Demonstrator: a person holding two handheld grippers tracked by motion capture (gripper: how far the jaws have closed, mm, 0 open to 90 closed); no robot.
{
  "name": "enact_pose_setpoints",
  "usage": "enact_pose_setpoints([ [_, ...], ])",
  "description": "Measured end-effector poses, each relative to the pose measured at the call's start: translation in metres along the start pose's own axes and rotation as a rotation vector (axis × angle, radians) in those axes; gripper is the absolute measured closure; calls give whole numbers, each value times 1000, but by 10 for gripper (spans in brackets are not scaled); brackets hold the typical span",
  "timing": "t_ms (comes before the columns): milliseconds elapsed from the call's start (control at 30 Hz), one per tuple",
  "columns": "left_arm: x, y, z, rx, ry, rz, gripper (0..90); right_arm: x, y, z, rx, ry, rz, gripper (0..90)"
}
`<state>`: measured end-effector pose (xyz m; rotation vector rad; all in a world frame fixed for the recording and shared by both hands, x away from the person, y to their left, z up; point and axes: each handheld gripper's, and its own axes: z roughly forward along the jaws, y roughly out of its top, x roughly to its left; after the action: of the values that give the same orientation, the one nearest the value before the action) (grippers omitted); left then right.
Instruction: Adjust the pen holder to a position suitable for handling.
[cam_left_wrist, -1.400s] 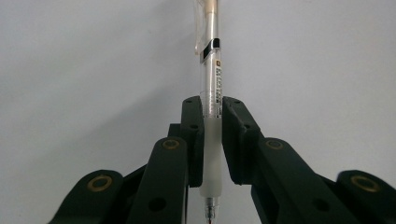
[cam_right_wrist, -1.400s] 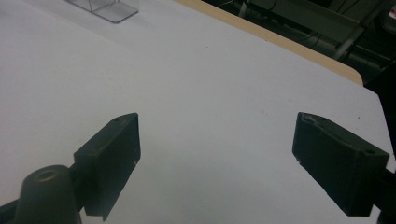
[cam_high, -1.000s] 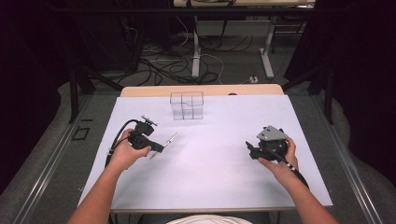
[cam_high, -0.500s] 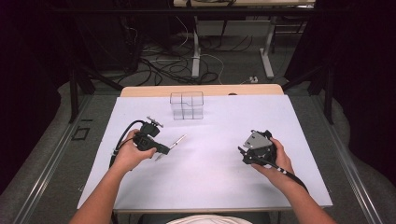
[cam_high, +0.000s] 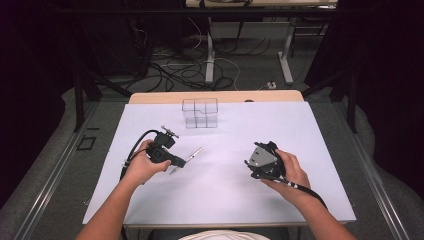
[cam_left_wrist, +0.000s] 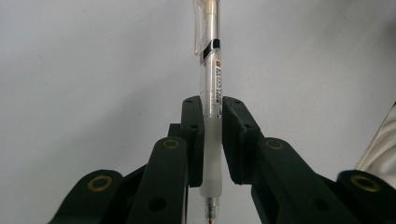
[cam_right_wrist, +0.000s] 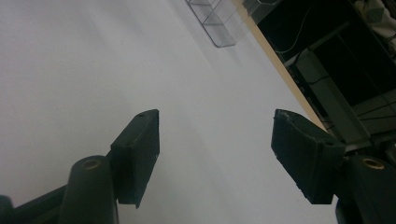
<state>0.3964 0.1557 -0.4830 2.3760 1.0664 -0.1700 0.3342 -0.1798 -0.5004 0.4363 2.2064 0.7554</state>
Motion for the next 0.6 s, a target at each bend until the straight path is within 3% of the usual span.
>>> enact_pose_setpoints([
  [233, -1, 1, 1, 5, -16, 8, 795, 7, 17, 7, -12, 22, -85, 329],
  [400, -3, 1, 2, 6, -17, 7, 795, 17, 30, 13, -1, 36, -168, 395],
  [533, -5, 1, 2, 6, -25, 9, 795, 22, 36, 16, -45, 51, -201, 423],
  [600, -6, 1, 2, 7, -28, 14, 794, 26, 42, 18, -71, 65, -251, 437],
])
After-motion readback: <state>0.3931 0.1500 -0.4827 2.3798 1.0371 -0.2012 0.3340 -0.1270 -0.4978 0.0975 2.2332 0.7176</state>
